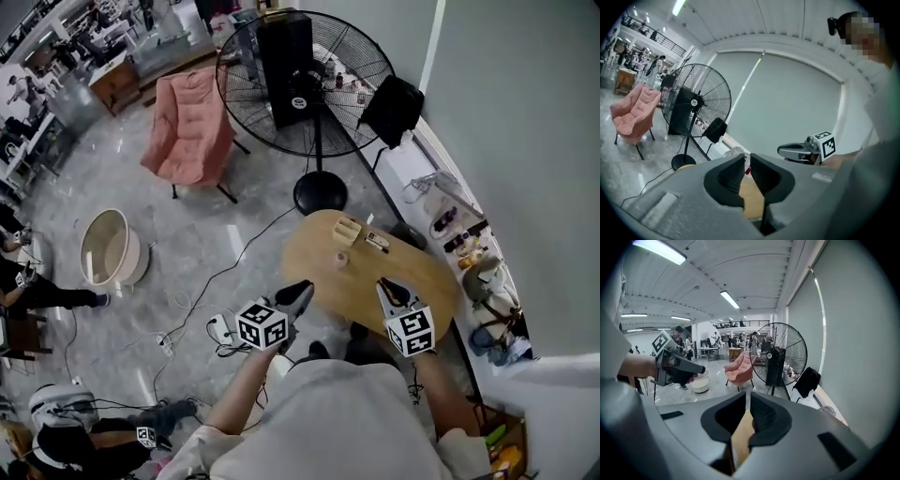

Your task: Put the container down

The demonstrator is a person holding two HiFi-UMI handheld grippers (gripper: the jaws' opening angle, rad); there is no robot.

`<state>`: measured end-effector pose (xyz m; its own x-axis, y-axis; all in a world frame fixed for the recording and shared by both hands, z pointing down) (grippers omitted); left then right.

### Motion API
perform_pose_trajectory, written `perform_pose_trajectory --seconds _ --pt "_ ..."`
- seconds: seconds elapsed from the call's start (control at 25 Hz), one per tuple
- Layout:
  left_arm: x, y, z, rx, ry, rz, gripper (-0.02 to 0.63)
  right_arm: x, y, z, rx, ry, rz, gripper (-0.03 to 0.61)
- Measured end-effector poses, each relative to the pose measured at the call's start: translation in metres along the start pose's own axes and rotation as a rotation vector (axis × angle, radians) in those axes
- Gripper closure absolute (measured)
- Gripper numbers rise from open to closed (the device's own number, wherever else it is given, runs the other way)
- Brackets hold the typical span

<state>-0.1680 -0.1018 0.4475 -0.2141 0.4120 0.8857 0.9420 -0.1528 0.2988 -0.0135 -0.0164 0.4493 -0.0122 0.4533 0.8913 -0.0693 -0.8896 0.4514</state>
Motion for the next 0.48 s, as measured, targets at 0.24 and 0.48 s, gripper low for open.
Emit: perform_pose_trajectory --seconds 0.24,0.48 --pt "-0.008 -0.024 0.018 -0.013 0.065 0.022 0.584 -0.007 -0.040 0.000 0.020 0.002 0.035 0.572" --pt "-0.017 -0.027 0.033 -0.029 0.080 0.054 0.592 -0.018 -0.064 0.016 0.004 -0.004 0.097 0.577"
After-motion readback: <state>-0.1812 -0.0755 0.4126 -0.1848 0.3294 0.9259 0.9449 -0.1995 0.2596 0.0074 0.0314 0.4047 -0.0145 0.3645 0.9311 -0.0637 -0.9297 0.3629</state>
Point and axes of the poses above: the fingertips, and each gripper's own axes: y forward along the fingers, z to its right, x out of its underside, the point moved 1 cm from there along -y, backward along the fingers, and after that the axes turned 5 degrees about y, right-handed, at the moved point
